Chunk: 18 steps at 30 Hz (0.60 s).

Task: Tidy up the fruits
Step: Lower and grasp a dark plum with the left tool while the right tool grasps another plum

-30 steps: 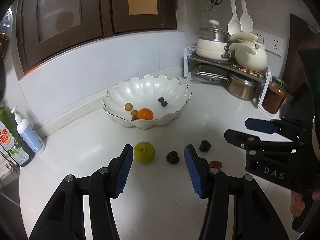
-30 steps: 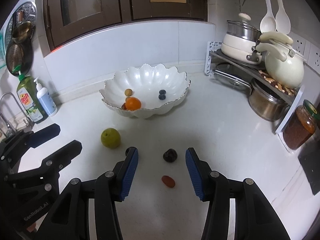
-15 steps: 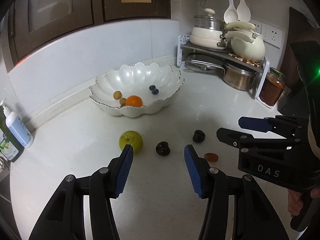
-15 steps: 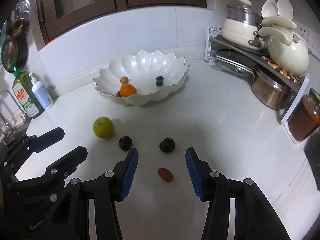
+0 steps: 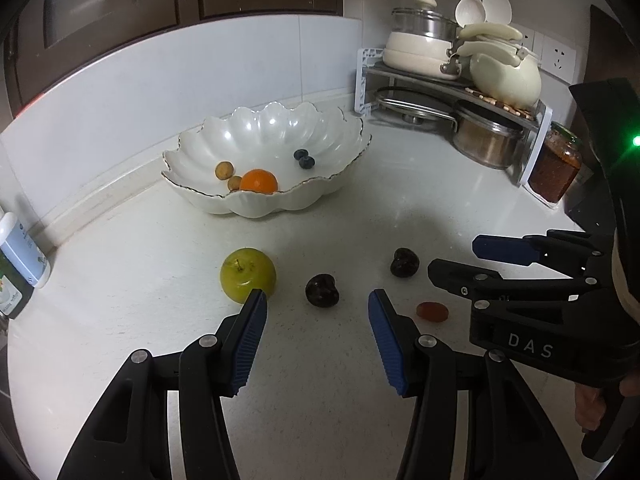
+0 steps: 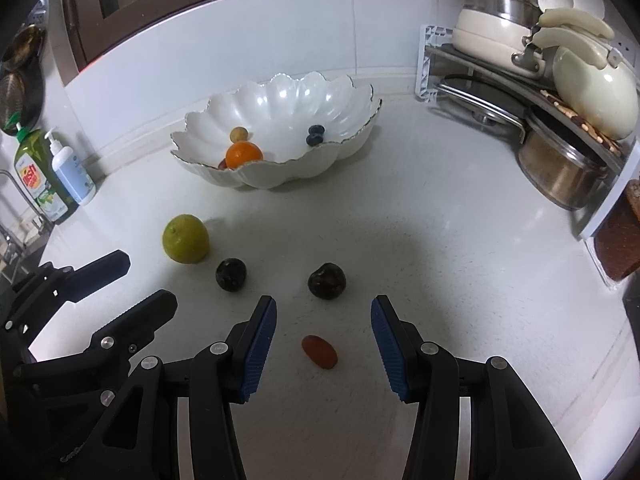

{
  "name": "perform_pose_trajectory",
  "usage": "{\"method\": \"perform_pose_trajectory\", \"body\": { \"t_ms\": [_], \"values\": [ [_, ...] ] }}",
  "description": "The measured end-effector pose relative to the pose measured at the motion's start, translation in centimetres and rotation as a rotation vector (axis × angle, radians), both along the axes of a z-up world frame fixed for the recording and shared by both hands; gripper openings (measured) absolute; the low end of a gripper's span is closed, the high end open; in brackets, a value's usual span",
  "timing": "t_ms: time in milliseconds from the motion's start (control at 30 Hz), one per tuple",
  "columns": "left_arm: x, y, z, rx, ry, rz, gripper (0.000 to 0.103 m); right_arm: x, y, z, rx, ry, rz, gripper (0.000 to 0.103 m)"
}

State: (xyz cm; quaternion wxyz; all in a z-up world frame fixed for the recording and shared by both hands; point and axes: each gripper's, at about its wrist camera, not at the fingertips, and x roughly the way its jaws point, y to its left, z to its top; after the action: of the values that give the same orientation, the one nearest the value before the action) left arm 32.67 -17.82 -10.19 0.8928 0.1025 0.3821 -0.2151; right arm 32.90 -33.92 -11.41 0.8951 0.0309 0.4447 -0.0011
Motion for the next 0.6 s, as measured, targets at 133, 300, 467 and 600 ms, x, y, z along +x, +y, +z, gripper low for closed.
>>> {"method": "perform_pose_trajectory", "body": {
  "t_ms": [133,300,467,600],
  "values": [
    [0.7,-0.4,-0.9,0.007,0.025,0.000,0.052,0.8,-0.3,-0.9,0.007,0.018,0.001,0.051],
    [1.8,-1.0,-1.9,0.015,0.048,-0.004,0.052,1.7,-0.8,-1.8,0.015,0.038,0.007,0.051],
    [2.7,-1.6,-2.6,0.024,0.060,-0.012,0.051,2.6,-1.1,-2.4,0.021,0.049,0.016,0.051],
    [3.4,-2.0,-3.3,0.036,0.074,-0.020,0.050,3.3,-1.2,-3.0,0.022,0.056,0.027,0.051]
  ]
}}
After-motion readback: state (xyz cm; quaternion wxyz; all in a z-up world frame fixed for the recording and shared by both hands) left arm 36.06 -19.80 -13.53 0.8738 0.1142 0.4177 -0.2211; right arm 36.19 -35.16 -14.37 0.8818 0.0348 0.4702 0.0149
